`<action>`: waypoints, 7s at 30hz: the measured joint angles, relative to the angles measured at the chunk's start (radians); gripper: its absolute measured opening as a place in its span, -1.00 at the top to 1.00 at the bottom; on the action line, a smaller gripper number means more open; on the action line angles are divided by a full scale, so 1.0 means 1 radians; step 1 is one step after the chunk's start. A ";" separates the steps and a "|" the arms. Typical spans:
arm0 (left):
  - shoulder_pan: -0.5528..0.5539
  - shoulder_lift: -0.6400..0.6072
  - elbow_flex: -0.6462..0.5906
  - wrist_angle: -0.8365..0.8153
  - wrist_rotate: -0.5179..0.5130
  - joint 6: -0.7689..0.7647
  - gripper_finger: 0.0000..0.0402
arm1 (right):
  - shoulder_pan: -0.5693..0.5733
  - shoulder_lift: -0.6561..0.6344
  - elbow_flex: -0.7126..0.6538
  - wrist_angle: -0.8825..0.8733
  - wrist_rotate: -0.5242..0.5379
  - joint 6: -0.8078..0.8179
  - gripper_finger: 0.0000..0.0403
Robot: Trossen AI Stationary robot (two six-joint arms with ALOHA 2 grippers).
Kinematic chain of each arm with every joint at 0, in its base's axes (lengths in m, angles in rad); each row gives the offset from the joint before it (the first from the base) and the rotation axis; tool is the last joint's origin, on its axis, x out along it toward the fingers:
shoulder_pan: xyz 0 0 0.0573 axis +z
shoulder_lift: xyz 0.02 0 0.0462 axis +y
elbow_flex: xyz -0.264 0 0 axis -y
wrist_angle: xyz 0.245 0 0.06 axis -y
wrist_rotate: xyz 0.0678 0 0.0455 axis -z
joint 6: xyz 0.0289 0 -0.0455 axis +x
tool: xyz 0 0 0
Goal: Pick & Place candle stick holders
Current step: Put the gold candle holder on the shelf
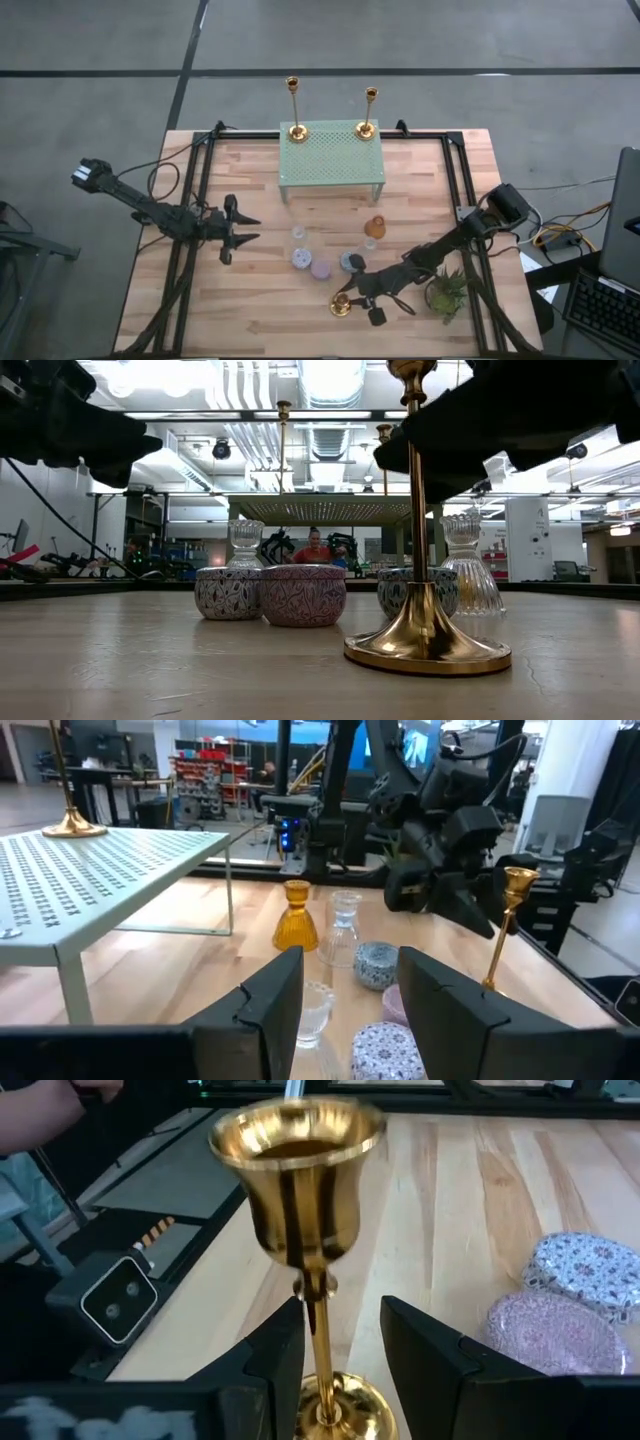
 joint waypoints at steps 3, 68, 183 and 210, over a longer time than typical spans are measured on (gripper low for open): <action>0.000 0.000 0.000 -0.001 0.000 0.025 0.16 | 0.000 0.003 0.002 0.016 0.000 0.000 0.40; 0.000 0.003 -0.001 -0.005 0.001 0.025 0.16 | -0.707 -0.268 0.456 -0.523 0.421 -0.034 0.94; 0.000 0.003 0.000 -0.010 0.001 0.025 0.16 | -0.636 -0.107 0.583 -0.914 0.463 -0.067 0.16; 0.000 0.003 0.000 -0.032 0.001 0.025 0.16 | -0.207 -0.174 0.569 -1.212 0.466 -0.121 0.16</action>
